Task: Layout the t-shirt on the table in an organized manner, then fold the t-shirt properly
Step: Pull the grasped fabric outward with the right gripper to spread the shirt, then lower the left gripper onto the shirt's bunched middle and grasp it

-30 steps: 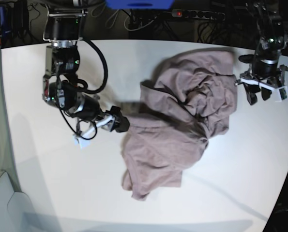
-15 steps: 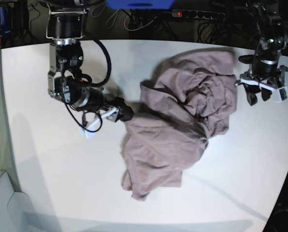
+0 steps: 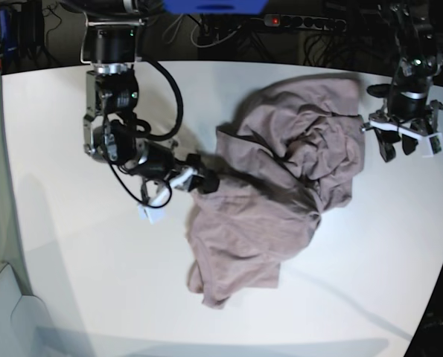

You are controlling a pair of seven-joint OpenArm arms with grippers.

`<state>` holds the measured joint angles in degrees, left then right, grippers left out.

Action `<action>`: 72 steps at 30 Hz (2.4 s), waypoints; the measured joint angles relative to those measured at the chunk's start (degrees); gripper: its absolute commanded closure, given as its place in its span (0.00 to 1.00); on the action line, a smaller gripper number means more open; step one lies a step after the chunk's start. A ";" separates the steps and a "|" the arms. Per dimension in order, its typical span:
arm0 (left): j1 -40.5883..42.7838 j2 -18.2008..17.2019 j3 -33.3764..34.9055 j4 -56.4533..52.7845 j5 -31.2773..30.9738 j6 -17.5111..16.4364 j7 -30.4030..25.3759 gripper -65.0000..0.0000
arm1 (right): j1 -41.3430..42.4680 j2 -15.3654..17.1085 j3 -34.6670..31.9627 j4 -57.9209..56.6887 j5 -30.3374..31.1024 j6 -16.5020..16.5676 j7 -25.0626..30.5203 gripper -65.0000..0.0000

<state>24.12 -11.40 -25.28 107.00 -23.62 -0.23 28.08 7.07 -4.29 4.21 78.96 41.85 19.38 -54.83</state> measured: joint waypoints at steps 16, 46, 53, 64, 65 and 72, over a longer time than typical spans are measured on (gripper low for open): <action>1.27 0.61 0.28 0.35 -0.74 0.00 0.00 0.56 | 0.55 7.32 0.83 20.61 0.48 0.96 -0.96 1.00; 2.10 0.46 8.79 0.70 -7.52 -0.09 -0.02 0.56 | 9.03 21.14 33.77 -5.99 0.09 1.25 -6.95 0.94; 2.05 -0.02 8.59 1.73 -7.54 -0.07 -0.02 0.56 | 8.41 21.40 34.34 -5.05 0.00 1.40 -9.94 0.57; -4.31 -0.02 8.48 1.53 -7.02 0.07 0.15 0.56 | 2.14 17.90 39.47 8.52 0.61 1.44 -10.36 0.49; -5.75 -0.09 8.46 1.46 -6.80 0.24 0.07 0.56 | 1.31 17.29 39.54 9.16 0.63 1.42 -10.69 0.49; -20.61 0.09 8.17 -10.10 -6.93 0.26 4.90 0.56 | -3.30 15.06 36.41 9.35 0.39 1.42 -11.61 0.49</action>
<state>3.51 -11.31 -17.10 96.90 -30.55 0.03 32.97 3.77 10.76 40.62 88.31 42.24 20.80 -66.43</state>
